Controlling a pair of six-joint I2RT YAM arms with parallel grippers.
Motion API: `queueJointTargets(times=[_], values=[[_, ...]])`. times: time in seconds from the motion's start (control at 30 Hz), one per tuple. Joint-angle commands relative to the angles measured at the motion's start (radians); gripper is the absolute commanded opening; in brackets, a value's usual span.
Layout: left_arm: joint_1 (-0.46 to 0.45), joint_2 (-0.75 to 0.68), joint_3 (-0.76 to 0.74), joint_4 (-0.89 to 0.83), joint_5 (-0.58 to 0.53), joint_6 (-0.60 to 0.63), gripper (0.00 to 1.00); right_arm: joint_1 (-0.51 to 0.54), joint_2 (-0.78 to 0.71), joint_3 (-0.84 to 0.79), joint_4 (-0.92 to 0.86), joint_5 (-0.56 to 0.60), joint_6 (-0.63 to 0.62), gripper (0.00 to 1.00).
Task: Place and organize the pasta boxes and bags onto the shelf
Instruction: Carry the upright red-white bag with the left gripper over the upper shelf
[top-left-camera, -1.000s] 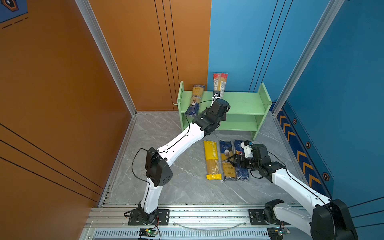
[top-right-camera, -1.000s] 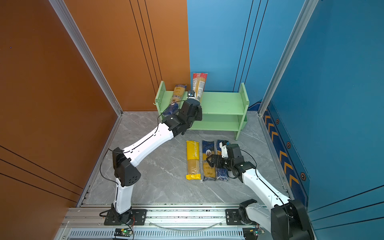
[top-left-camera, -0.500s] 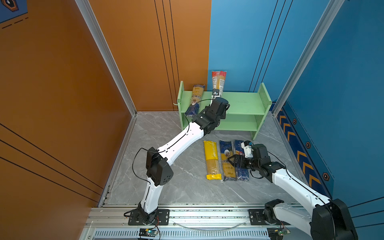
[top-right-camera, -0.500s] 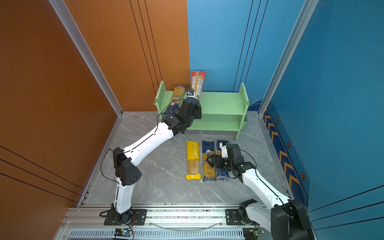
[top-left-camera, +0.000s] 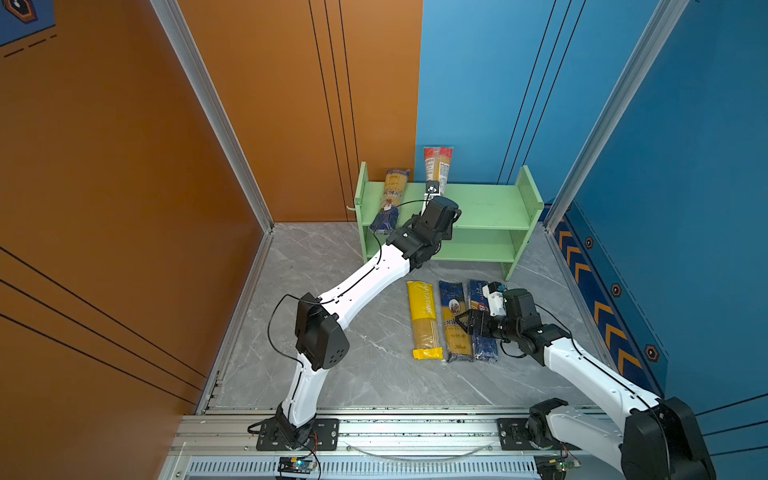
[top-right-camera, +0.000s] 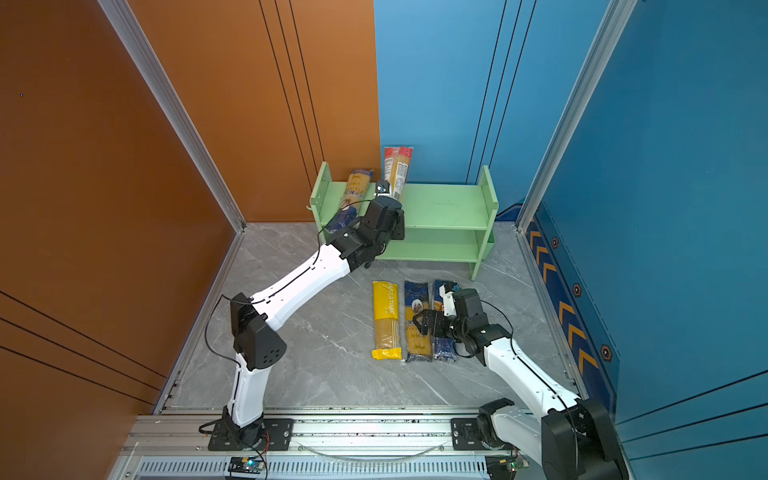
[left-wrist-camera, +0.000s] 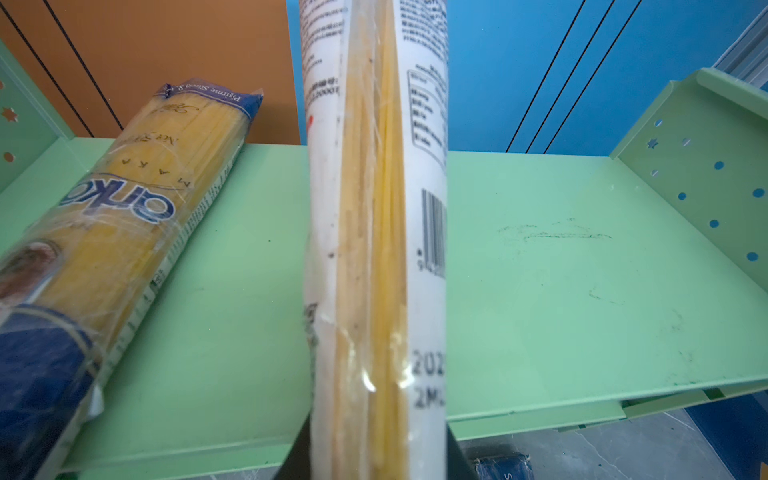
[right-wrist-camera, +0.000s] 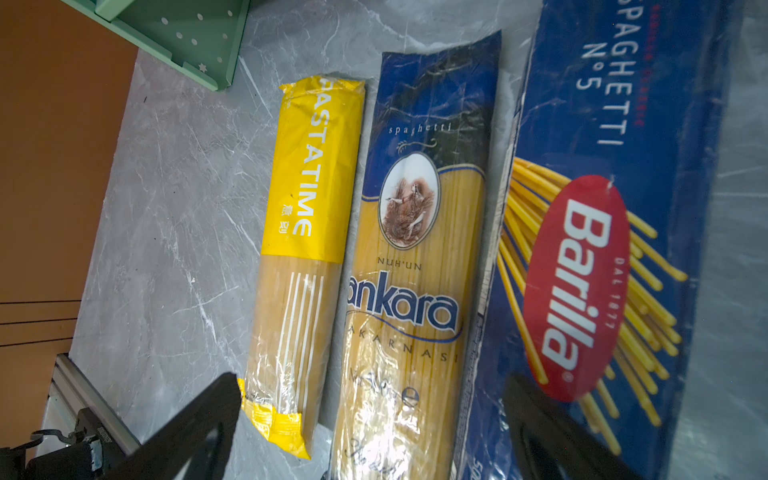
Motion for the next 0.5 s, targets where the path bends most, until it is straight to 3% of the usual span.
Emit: queueJointTargets(times=[0.0, 0.13, 0.37, 0.47], values=[[0.001, -0.023, 0.077, 0.144, -0.020, -0.013, 0.03, -0.007, 0.001, -0.011, 0.017, 0.012, 0.008, 0.96], [0.002, -0.020, 0.076, 0.144, -0.021, -0.015, 0.05, -0.008, -0.001, -0.013, 0.017, 0.012, 0.009, 0.96], [0.003, -0.014, 0.070, 0.143, -0.016, -0.021, 0.25, -0.008, -0.001, -0.014, 0.019, 0.013, 0.008, 0.96], [0.003, -0.013, 0.070, 0.144, -0.014, -0.026, 0.27, -0.008, -0.001, -0.014, 0.019, 0.013, 0.008, 0.96]])
